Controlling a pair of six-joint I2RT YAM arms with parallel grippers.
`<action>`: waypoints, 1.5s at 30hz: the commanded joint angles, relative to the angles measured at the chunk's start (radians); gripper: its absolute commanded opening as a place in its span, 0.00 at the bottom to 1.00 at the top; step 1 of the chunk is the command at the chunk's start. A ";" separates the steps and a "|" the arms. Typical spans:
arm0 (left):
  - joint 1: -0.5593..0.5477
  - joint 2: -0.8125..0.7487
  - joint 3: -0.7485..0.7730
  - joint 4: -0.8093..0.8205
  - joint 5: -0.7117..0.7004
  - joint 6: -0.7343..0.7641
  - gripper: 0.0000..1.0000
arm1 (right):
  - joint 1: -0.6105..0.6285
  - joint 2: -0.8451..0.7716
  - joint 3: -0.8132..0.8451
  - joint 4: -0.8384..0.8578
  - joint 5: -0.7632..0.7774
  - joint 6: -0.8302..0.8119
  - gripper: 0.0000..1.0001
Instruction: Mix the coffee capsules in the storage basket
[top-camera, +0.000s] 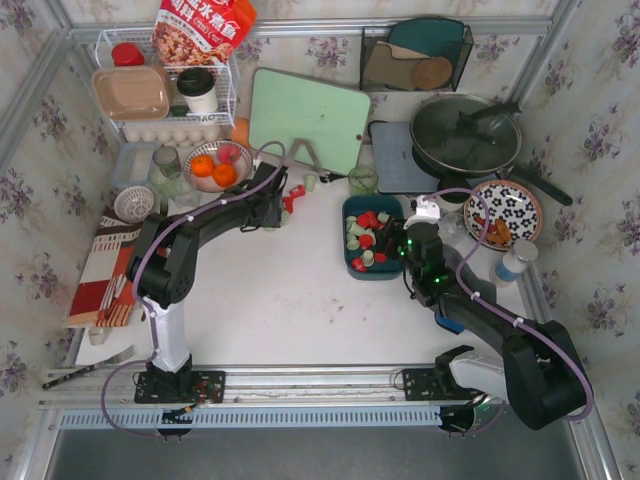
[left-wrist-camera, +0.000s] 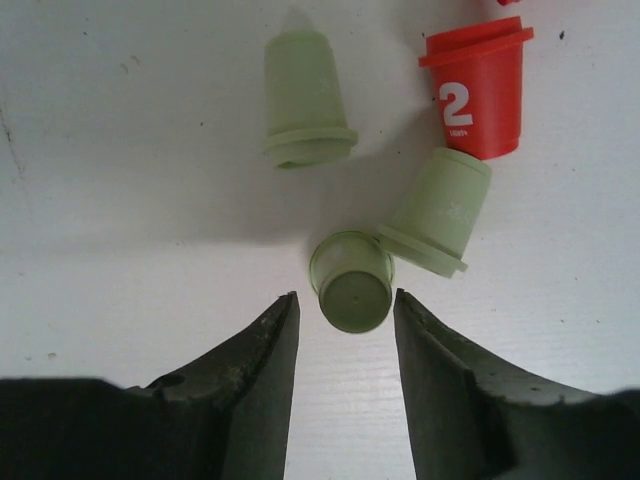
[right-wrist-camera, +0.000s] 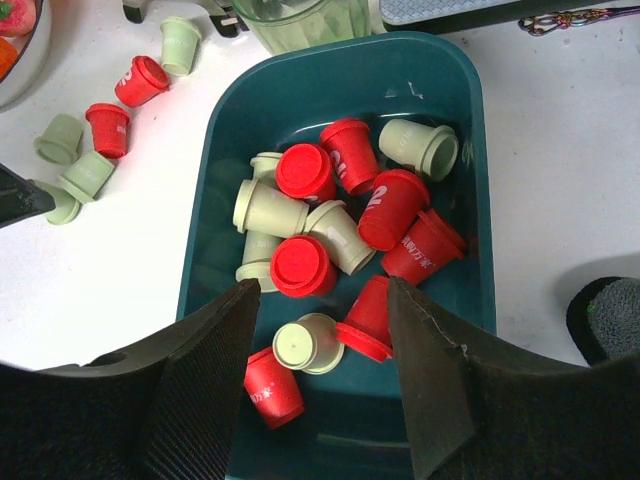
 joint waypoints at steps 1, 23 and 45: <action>0.010 0.025 0.020 0.027 -0.001 0.008 0.45 | 0.001 0.004 0.008 0.046 -0.001 0.003 0.61; 0.025 0.048 0.039 0.032 0.013 0.007 0.40 | 0.000 0.009 0.011 0.044 -0.012 0.004 0.61; 0.025 -0.139 -0.197 0.234 0.054 -0.031 0.00 | 0.001 0.001 0.011 0.042 -0.010 0.004 0.62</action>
